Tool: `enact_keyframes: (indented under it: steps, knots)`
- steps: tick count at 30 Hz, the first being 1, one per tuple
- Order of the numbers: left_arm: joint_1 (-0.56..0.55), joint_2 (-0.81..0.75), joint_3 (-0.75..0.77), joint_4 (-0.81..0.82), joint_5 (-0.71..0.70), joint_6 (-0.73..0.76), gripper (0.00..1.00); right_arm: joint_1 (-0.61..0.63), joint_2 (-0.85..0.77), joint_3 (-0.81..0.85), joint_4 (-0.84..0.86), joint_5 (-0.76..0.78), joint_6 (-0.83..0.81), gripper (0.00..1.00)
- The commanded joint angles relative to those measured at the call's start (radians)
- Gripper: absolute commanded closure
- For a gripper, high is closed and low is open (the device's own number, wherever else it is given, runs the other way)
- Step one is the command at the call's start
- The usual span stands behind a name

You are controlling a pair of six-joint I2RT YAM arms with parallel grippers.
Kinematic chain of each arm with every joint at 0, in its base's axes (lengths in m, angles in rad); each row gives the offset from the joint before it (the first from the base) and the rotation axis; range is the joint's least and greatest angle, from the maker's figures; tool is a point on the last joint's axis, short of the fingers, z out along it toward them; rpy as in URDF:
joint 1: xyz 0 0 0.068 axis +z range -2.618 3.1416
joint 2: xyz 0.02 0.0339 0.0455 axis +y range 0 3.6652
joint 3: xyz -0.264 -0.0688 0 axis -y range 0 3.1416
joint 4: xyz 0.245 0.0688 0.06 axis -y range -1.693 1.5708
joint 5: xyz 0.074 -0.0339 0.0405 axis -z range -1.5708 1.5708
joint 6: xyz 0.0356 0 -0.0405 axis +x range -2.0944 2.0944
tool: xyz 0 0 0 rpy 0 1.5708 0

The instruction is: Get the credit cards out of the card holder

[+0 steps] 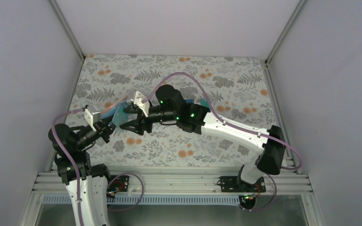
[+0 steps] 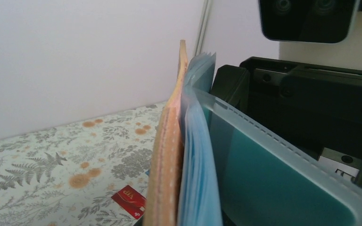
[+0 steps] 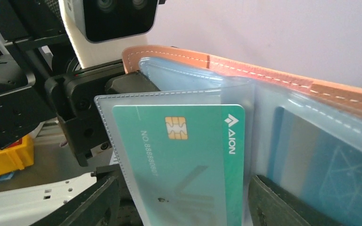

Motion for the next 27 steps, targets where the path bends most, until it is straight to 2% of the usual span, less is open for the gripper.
enact_keyframes:
  steps: [1,3,10,17,27]
  knots:
    - [-0.003,-0.011,0.014,0.022,0.066,0.004,0.98,-0.011,-0.043,-0.003,0.051,0.106,0.02,0.28]
    - [-0.003,-0.016,0.015,0.015,0.078,0.013,0.98,-0.012,-0.047,0.015,0.026,0.082,-0.006,0.27]
    - [-0.003,-0.008,0.032,-0.001,0.102,0.031,0.98,-0.017,-0.03,0.07,-0.057,-0.144,-0.089,0.27]
    - [-0.003,-0.001,0.064,-0.051,0.098,0.07,0.98,-0.03,-0.051,0.068,-0.083,-0.133,-0.114,0.25]
    - [-0.006,-0.017,0.068,0.019,0.122,0.031,0.98,-0.038,-0.063,0.101,-0.164,-0.167,-0.133,0.26]
